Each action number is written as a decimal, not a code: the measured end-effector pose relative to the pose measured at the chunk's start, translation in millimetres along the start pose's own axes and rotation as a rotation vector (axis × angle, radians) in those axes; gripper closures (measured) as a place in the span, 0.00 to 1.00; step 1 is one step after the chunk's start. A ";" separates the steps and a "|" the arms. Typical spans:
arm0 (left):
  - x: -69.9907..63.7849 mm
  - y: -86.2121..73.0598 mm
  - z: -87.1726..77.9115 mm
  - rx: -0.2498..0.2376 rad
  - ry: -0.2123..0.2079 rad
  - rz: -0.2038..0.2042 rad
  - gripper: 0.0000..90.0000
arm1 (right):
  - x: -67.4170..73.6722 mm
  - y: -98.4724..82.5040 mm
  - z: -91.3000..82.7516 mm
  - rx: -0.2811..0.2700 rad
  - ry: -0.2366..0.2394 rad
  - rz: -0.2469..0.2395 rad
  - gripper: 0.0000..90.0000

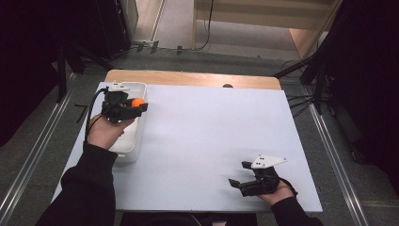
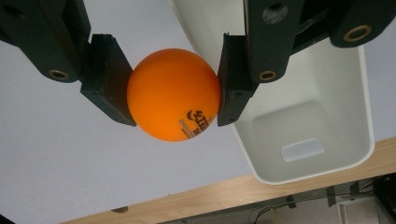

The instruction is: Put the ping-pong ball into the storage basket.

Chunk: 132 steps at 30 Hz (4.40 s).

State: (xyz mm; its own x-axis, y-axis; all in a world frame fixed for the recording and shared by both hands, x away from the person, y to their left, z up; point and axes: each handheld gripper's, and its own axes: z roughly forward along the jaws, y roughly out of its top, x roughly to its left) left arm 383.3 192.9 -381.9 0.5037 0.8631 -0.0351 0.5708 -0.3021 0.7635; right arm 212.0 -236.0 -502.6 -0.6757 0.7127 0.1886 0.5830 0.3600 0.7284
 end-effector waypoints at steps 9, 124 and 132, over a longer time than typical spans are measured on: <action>10.5 -1.4 -0.5 0.000 0.011 -0.038 0.56 | 0.8 -0.1 0.0 0.003 0.006 0.005 0.15; -21.2 4.9 1.1 0.000 -0.249 0.038 0.31 | 0.6 -1.5 -2.6 0.006 -0.002 -0.002 0.15; -31.4 1.7 7.1 0.011 -0.267 0.063 0.31 | 0.6 -1.4 -2.6 0.005 -0.002 -0.002 0.15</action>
State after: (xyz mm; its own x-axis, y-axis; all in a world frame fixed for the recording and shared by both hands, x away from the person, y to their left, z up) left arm 373.0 162.4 -384.1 0.6909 0.7055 -0.1575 0.5390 -0.3577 0.7626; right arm 209.6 -237.7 -501.7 -0.6760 0.7132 0.1853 0.5839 0.3650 0.7252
